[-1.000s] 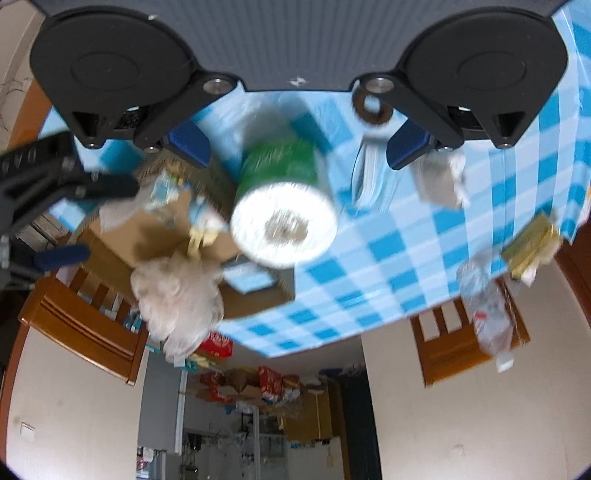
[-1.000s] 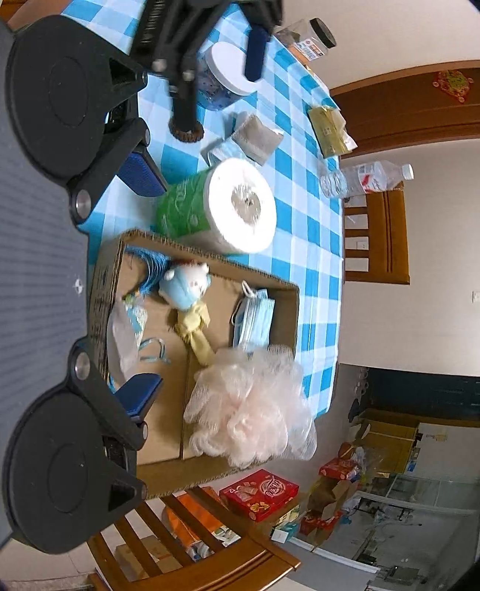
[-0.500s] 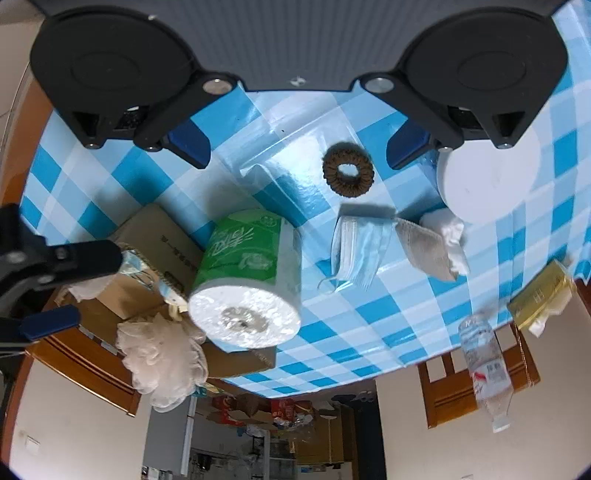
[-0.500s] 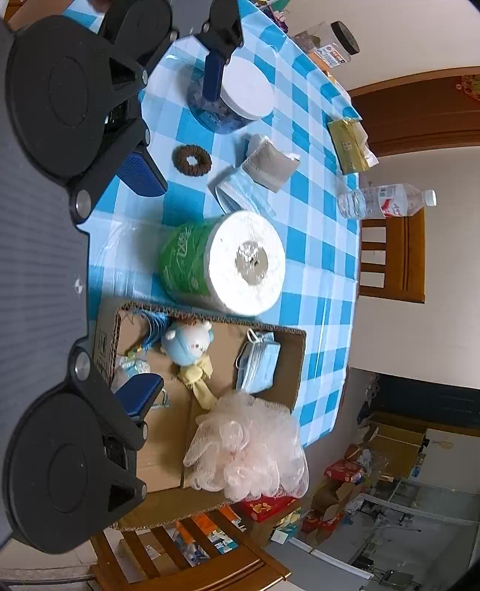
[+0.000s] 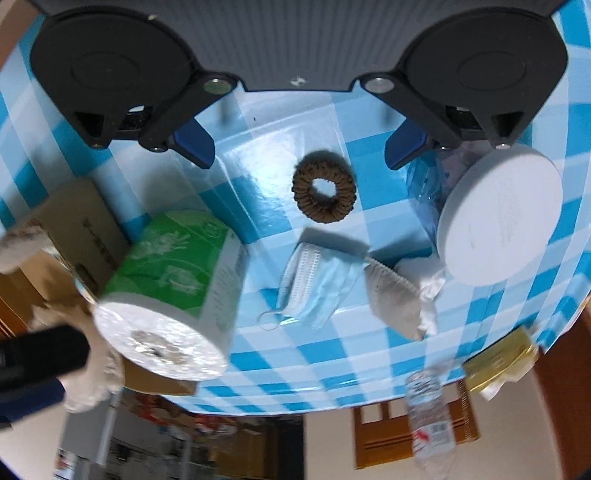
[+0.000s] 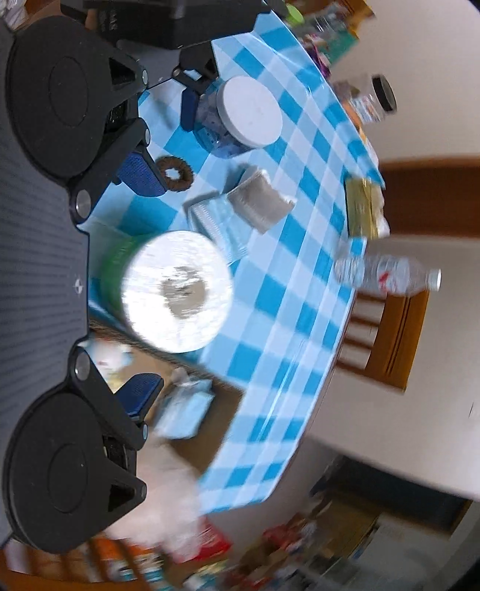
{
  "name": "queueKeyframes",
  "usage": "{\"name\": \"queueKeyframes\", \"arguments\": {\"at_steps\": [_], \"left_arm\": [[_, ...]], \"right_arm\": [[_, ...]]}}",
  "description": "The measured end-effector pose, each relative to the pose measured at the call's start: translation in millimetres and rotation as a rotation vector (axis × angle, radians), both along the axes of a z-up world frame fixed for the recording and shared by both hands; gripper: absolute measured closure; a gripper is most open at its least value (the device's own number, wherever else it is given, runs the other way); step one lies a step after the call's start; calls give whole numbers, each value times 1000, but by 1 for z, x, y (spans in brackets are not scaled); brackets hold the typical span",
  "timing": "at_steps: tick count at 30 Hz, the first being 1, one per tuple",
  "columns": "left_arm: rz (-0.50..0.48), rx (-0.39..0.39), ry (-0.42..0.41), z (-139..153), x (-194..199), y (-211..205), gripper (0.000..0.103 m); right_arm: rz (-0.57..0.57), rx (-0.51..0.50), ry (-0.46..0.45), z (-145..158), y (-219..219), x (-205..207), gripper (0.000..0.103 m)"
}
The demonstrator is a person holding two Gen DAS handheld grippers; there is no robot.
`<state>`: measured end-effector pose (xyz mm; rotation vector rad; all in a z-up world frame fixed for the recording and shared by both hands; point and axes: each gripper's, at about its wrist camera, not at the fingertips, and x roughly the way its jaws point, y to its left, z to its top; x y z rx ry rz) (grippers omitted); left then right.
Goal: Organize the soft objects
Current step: 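Move both open tools back over the table items, then lower the left tool onto the brown hair tie and close it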
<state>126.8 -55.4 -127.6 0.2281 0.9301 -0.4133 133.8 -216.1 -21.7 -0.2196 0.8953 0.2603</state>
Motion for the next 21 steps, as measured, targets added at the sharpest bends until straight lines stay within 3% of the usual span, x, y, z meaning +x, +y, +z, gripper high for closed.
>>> {"name": "queueKeyframes", "arguments": {"at_steps": [5,7,9,14,17,19,21], "left_arm": [[97,11,3,-5,8,-7,17],[144,7,2,-8,12,-8,27],[193,3,6,-10,16,-8,31],[262,-11,-1,-14,21,-9,39],[279,-12,-10,-14,21,-9,48],[295,-20,-14,-13,22,-9,62],[306,-29,-18,-12,23,-7,65]], "right_arm": [[147,-2,18,4,3,40,0],[198,-8,22,3,6,54,0],[237,-11,24,3,9,66,0],[295,-1,37,-3,15,88,0],[315,6,60,-10,17,99,0],[332,5,82,-14,20,107,0],[350,5,112,-18,23,114,0]]}}
